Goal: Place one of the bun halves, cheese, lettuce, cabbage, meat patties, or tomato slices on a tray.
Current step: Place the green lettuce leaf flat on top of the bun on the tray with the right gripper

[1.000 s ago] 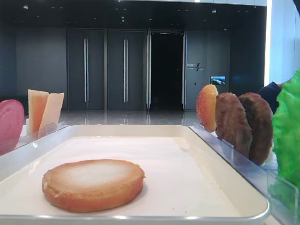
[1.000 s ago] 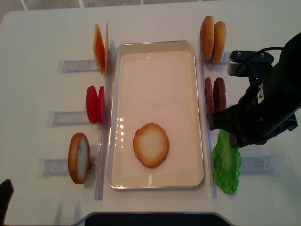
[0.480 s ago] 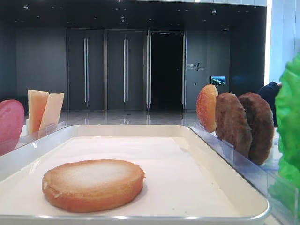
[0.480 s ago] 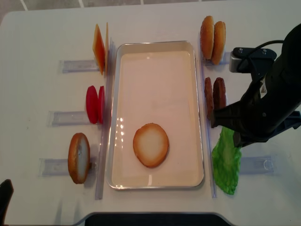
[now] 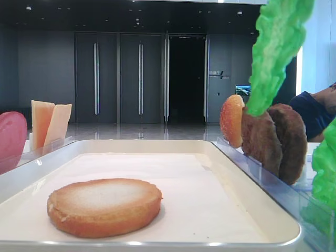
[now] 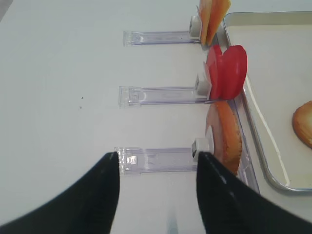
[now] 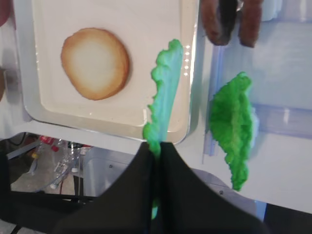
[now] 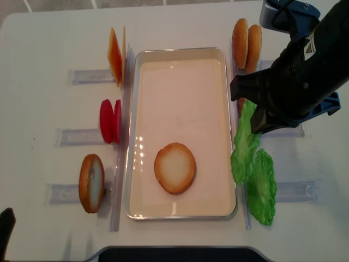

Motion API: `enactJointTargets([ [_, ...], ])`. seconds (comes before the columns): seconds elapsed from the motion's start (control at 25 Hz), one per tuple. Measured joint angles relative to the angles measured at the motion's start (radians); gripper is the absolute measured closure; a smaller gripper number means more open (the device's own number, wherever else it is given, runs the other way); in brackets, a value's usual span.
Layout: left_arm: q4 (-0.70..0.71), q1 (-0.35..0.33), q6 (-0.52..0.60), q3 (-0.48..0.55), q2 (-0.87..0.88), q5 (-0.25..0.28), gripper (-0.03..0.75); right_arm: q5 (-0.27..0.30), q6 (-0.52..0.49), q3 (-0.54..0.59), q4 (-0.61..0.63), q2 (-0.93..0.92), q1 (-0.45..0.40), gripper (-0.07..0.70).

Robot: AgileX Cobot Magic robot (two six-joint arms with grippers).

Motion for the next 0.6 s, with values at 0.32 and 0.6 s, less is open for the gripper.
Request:
enactJointTargets([
  [0.32,0.0,0.0,0.0,0.0,0.0,0.0,0.324,-0.23,-0.008,0.0,0.07,0.002,0.108,0.607],
  [0.6,0.0,0.0,0.0,0.0,0.0,0.0,0.324,-0.365,-0.03,0.0,0.091,0.099,0.151,0.607],
])
